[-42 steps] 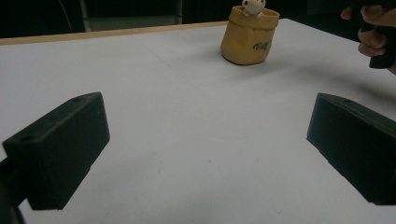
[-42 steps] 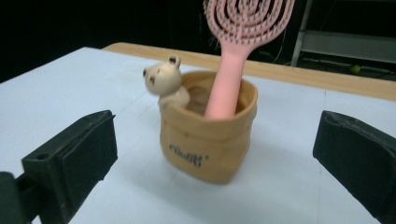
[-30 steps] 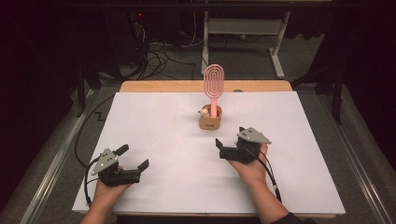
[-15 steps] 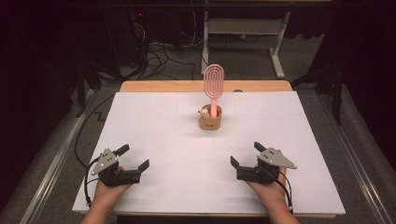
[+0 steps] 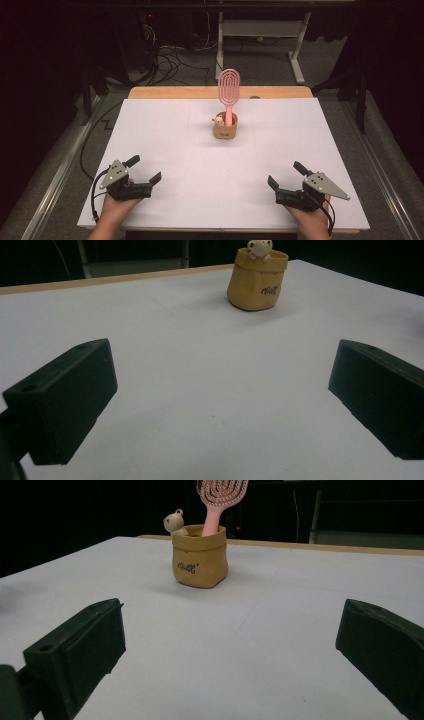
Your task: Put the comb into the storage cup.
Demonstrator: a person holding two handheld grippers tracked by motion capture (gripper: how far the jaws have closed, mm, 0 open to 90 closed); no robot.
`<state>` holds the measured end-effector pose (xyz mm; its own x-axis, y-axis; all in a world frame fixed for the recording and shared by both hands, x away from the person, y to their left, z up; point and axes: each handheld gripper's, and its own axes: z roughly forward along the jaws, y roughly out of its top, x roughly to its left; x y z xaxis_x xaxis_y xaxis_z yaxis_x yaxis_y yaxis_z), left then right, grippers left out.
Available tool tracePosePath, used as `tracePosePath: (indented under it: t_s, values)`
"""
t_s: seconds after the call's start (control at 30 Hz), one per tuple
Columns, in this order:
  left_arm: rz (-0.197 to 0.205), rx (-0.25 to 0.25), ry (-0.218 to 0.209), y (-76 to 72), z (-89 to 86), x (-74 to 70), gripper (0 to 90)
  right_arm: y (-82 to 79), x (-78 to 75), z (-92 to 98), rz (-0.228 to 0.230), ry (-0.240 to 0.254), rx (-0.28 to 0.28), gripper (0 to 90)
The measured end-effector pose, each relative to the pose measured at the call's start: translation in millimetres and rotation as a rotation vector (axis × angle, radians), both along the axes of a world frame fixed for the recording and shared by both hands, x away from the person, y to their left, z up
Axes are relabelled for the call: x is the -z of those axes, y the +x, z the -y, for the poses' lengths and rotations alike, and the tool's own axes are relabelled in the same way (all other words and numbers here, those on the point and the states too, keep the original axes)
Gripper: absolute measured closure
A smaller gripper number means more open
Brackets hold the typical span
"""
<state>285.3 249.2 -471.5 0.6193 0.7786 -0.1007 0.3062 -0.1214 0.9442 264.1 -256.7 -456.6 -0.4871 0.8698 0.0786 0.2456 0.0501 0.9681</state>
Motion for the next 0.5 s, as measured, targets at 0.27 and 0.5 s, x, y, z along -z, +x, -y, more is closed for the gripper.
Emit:
tracePosePath:
  t_s: [0.27, 0.5]
  values:
    - [0.002, -0.001, -0.008, -0.8, -2.0, -1.0, 0.0, 2.3, 0.6, -0.1, 0.007, -0.005, 0.005, 0.3]
    - [0.002, -0.002, -0.006, -0.6, -2.3, -1.5, 0.0, 1.6, 0.9, -1.8, 0.014, -0.03, -0.004, 0.3]
